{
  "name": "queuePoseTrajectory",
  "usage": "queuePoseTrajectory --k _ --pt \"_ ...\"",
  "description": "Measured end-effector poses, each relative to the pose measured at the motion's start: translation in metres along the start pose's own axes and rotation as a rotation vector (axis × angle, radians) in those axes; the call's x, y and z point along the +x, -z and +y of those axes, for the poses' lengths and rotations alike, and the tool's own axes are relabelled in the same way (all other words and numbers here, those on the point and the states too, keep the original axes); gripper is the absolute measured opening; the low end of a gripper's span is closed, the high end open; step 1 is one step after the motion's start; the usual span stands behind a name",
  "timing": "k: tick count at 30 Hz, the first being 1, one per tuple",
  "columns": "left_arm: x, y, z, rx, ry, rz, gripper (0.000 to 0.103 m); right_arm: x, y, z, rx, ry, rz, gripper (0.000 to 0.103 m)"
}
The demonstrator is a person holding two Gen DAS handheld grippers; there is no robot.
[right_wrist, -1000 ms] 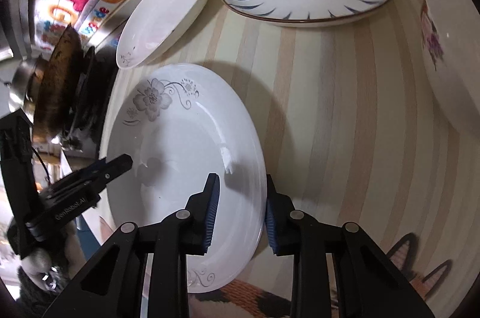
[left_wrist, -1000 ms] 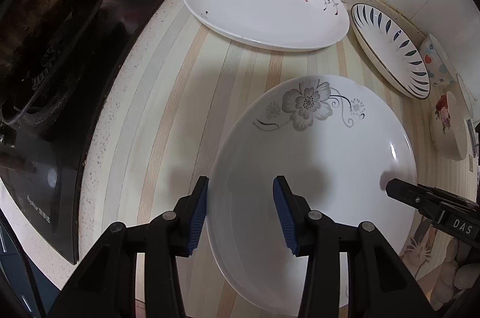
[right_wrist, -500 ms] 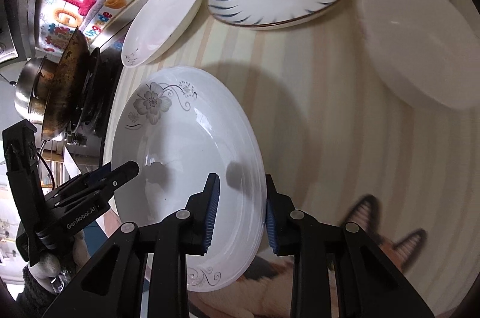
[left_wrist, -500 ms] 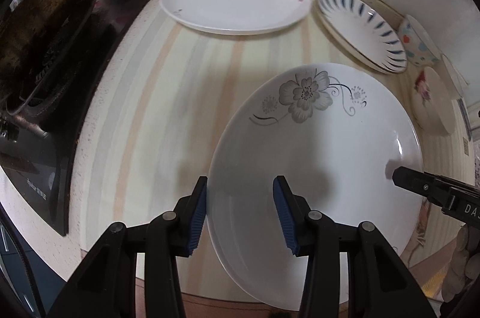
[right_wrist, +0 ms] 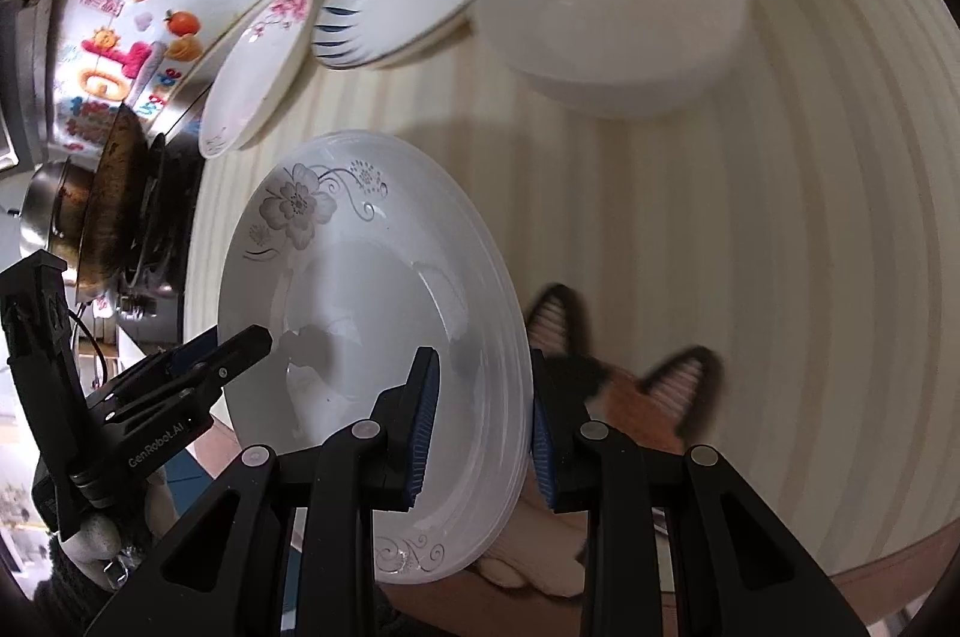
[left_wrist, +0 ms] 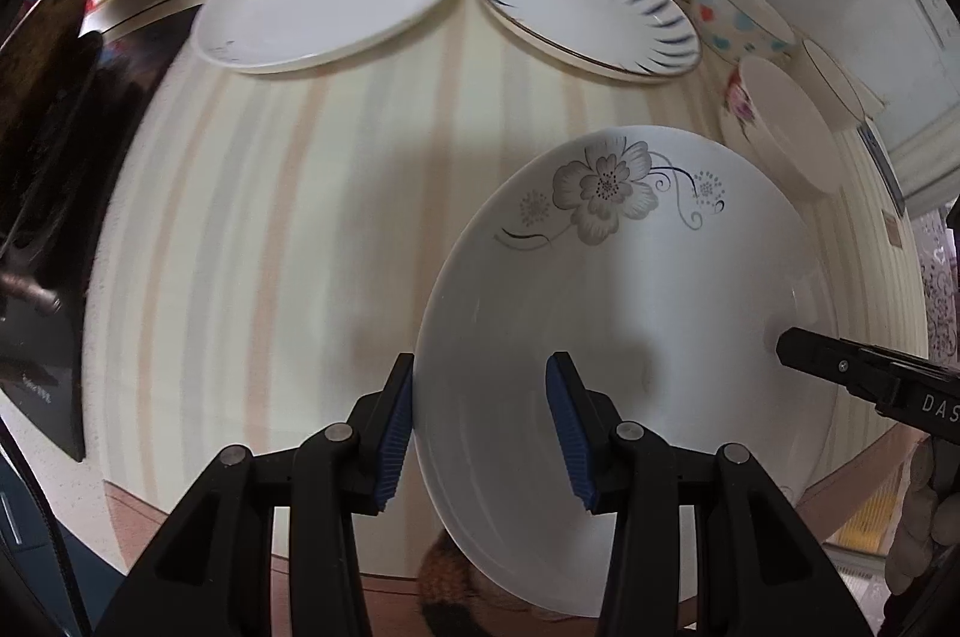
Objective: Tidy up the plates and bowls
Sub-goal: 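Lift the grey-flower plate with both grippers off the cloth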
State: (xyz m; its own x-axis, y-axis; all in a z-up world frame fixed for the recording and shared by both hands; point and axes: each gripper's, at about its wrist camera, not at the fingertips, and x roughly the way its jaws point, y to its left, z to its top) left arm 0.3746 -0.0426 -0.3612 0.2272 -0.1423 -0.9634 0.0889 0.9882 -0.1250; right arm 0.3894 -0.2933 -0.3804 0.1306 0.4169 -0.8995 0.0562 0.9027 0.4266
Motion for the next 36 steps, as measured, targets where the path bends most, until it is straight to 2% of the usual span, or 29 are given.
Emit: queuePoseTrajectory --k 12,30,34,36 --pt "0.025 -0.008 -0.038 0.076 0.006 0.040 0.040 0.001 0.008 -0.045 0.105 0.019 0.004 0.030" --pt "0.031 -0.017 -0.054 0.112 -0.067 0.031 0.040 0.006 0.005 -0.054 0.136 -0.003 0.011 0.030" --pt "0.028 -0.019 -0.053 0.106 -0.056 0.040 0.040 0.006 0.006 -0.057 0.171 -0.028 0.029 0.032" --pt "0.014 -0.025 -0.049 0.095 -0.048 0.021 0.040 -0.004 0.006 -0.057 0.184 -0.028 0.018 0.032"
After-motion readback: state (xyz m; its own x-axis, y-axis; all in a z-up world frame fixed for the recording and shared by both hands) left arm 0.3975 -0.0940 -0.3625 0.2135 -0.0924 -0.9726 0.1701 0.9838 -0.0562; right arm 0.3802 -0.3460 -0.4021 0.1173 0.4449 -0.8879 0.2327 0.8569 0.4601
